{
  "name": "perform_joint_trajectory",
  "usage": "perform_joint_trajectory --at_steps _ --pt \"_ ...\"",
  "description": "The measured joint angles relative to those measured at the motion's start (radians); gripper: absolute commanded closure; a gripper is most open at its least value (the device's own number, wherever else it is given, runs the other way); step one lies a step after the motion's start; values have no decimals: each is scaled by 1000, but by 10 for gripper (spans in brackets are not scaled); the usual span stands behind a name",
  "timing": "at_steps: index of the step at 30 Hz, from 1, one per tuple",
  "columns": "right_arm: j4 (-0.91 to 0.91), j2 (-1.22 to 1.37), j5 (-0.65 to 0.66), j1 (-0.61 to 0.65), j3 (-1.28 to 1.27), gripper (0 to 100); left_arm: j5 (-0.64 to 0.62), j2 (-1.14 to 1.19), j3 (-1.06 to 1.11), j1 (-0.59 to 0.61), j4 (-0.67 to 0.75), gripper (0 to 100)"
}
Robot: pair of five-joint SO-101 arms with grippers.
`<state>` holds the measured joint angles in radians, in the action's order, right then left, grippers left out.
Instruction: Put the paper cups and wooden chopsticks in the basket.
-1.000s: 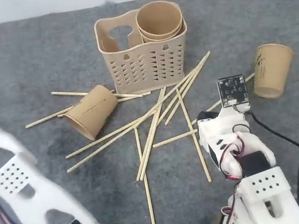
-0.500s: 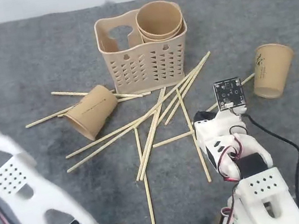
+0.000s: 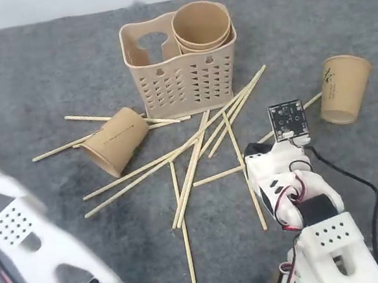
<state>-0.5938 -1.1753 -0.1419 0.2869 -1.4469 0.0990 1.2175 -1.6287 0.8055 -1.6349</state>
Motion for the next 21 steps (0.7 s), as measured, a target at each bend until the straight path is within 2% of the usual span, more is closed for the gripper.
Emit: perform_joint_trajectory --at_steps 3,7,12,18,21 --pt "0 0 0 0 0 990 0 52 0 -14 41 843" --pt "0 0 0 0 0 990 0 101 2 -17 60 994" --pt "0 0 0 0 0 990 0 109 -6 -28 52 988" --pt "0 0 0 0 0 990 -2 74 -9 -49 -68 988" --pt "0 0 0 0 0 990 -21 14 -9 -69 -83 988"
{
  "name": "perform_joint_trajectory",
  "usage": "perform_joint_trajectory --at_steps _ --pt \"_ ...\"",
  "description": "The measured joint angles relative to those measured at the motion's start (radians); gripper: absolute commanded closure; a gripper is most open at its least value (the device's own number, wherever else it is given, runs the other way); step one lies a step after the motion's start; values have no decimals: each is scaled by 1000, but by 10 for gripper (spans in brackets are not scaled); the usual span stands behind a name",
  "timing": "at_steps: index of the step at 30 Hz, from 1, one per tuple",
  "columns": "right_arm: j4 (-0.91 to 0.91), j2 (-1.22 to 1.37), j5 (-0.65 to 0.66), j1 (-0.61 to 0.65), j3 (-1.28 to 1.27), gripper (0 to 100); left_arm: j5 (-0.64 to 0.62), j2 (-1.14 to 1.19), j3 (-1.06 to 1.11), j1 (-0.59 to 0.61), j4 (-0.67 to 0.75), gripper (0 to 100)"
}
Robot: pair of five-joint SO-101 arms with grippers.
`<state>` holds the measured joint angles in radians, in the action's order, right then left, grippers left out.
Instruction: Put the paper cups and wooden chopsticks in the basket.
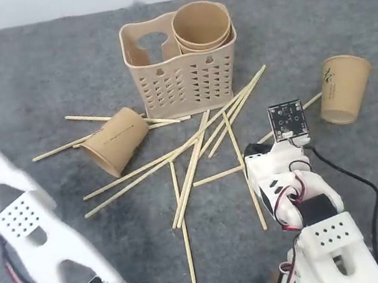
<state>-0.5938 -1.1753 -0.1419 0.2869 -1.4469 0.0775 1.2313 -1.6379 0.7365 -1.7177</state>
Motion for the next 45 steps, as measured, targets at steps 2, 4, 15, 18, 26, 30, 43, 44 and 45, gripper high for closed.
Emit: perform_joint_trajectory --at_steps 2,4,15,18,26,30,43,44,45 --pt "0 0 0 0 0 990 -44 -40 0 -3 -5 988" --pt "0 0 0 0 0 990 -68 -81 0 0 -5 988" --pt "0 0 3 0 0 990 -74 -445 351 -57 -5 987" --pt "0 0 3 0 0 990 -77 -620 565 -106 -5 987" --pt "0 0 3 0 0 990 -75 -1140 967 -308 -5 987" --pt "0 0 3 0 0 990 -80 -1338 1033 -457 -5 987" --pt "91 0 3 0 -71 990 -216 -1393 934 -919 60 987" --pt "107 0 3 0 -77 990 -219 -1373 924 -942 71 987" --pt "118 0 3 2 -78 990 -221 -1352 911 -962 81 987"
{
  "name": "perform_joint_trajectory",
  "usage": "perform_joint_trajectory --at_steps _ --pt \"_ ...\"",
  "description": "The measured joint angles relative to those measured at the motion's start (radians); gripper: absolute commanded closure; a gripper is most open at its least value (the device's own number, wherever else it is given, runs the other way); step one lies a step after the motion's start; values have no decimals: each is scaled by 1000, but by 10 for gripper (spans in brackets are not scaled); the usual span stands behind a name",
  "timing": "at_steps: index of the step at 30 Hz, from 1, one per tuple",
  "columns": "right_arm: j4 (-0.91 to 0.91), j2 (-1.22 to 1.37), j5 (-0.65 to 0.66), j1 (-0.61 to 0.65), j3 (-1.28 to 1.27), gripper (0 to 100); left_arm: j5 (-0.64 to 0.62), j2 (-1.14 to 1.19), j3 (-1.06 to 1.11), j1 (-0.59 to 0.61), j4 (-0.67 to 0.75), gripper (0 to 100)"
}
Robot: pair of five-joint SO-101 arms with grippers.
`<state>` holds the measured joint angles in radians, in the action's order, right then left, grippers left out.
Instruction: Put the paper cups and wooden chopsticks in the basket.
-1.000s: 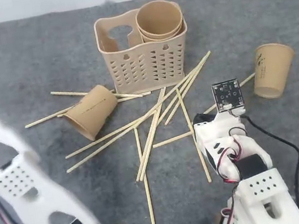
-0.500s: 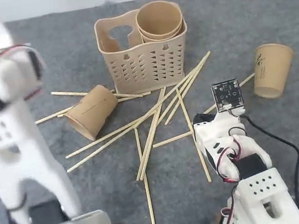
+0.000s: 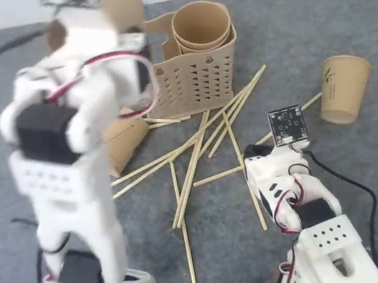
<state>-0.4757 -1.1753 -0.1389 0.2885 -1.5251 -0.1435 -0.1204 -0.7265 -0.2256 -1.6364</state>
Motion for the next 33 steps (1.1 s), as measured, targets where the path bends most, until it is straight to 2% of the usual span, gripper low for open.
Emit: perform_joint_trajectory --at_steps 10,18,23,33 --pt "18 0 9 46 -23 990 0 282 -216 -127 25 987" --pt "37 0 54 63 -40 990 0 534 -431 -157 20 987" --pt "51 0 57 89 -48 990 0 580 -525 -190 -29 987" --pt "51 0 57 98 -52 990 0 658 -534 -175 -35 983"
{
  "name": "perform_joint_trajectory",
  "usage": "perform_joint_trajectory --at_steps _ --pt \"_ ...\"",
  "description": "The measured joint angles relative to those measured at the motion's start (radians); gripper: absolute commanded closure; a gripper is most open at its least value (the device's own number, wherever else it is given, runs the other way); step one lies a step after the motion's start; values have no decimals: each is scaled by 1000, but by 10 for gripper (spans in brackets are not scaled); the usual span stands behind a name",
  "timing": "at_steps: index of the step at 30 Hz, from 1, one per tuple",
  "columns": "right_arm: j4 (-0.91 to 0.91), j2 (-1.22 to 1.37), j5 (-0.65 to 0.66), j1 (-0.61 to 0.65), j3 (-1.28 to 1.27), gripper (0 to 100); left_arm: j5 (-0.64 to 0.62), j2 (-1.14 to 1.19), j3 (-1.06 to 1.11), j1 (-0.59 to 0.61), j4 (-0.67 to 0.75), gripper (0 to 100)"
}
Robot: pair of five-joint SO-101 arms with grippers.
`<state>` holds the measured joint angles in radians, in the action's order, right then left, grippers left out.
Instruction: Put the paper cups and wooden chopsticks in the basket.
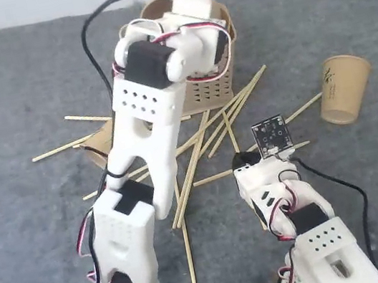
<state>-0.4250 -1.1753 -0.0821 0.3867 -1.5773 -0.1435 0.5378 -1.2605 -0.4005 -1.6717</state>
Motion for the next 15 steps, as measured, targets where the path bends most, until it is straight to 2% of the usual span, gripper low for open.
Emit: perform_joint_trajectory --at_steps 2,7,15 --pt "0 0 0 2 0 990 -3 0 0 8 0 949" --pt "0 0 0 3 0 990 0 0 0 9 -8 776" --pt "0 0 0 3 0 990 0 0 -25 15 -28 784"
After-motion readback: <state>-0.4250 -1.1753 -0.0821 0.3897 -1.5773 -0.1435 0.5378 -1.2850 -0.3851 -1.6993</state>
